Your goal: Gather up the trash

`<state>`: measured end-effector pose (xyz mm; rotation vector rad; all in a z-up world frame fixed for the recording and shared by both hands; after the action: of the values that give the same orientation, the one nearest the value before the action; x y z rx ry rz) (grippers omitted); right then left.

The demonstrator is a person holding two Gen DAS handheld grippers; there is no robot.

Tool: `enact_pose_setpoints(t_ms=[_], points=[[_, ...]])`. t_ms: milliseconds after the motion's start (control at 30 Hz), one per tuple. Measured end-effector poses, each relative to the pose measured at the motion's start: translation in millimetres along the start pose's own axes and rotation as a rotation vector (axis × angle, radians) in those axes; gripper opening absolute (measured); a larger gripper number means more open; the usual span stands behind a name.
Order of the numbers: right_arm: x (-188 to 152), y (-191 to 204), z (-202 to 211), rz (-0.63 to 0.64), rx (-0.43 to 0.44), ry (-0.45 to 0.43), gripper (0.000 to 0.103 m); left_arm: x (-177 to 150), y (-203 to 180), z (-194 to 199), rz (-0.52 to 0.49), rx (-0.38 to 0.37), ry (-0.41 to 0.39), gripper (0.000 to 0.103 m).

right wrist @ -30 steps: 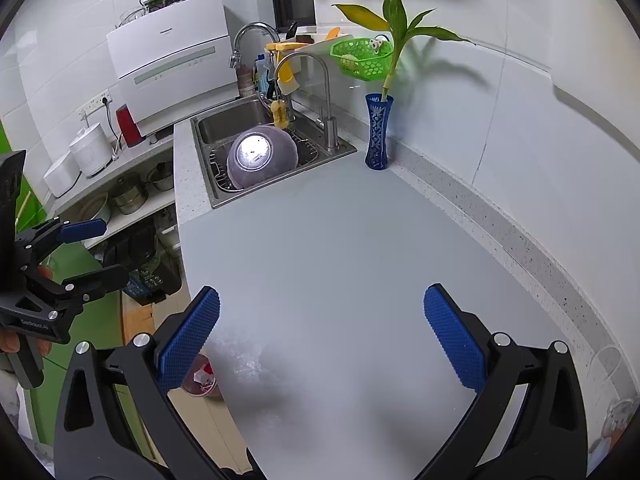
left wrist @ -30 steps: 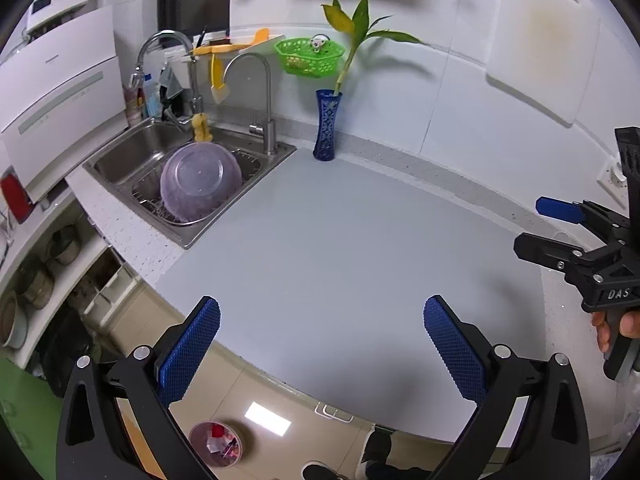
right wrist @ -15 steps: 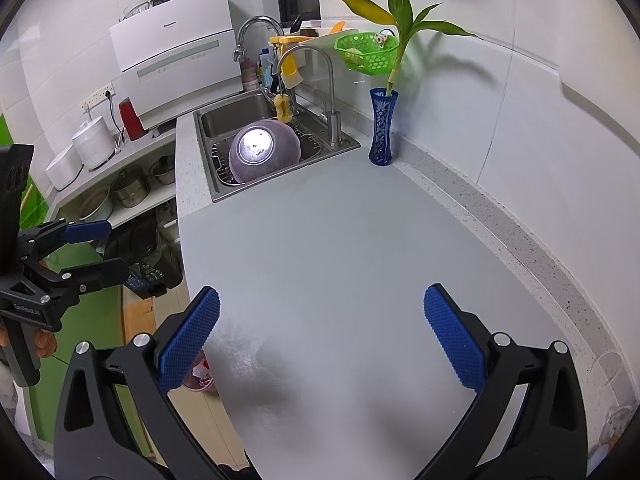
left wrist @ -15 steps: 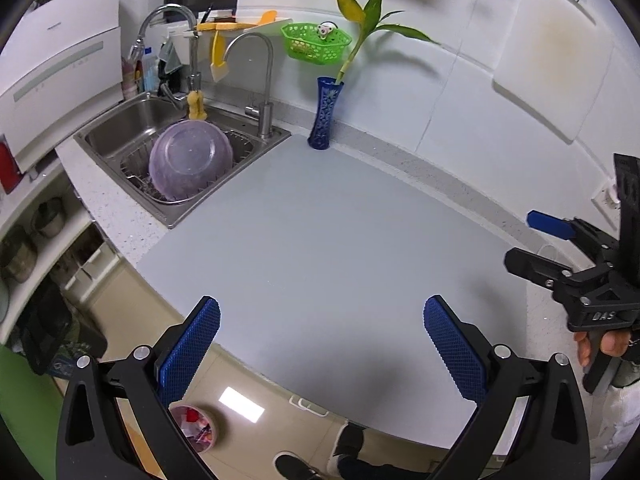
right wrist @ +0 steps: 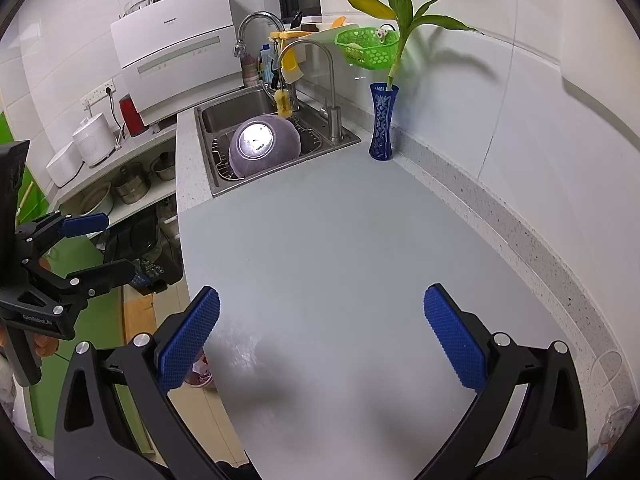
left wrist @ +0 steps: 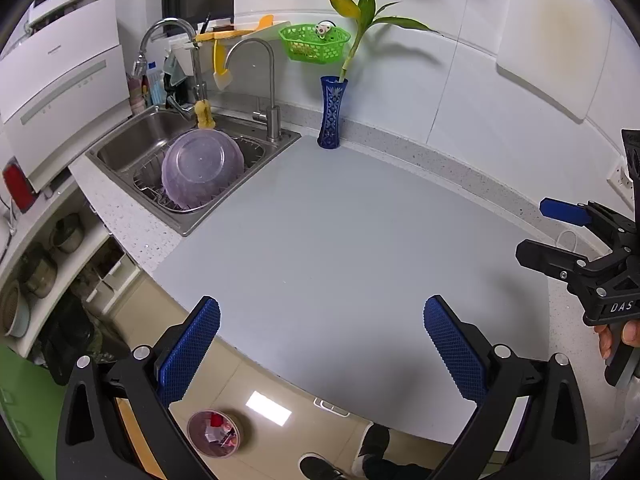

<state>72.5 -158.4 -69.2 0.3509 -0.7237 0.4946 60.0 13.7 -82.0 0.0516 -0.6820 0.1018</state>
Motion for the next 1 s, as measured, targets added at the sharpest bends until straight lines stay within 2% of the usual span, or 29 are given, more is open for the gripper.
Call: enact_pose_setpoints(t_ms=[1000], points=[[-1.2, -0.7, 0.5, 0.004, 0.002, 0.001, 0.1, 0.9, 0.8, 2.4, 0.006, 0.017, -0.001, 0.098]])
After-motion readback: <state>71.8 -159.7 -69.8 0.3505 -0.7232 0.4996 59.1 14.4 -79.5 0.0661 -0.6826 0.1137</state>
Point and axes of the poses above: each gripper's, at about its wrist camera, not at the fingertips, and z roughly against the way its jaws point, y to its left, x to its top, the point moved 7 cm from there along -z, roughly the way its jaws point, and after that the axes turned 6 degrees about x, right-handed, at the moved point
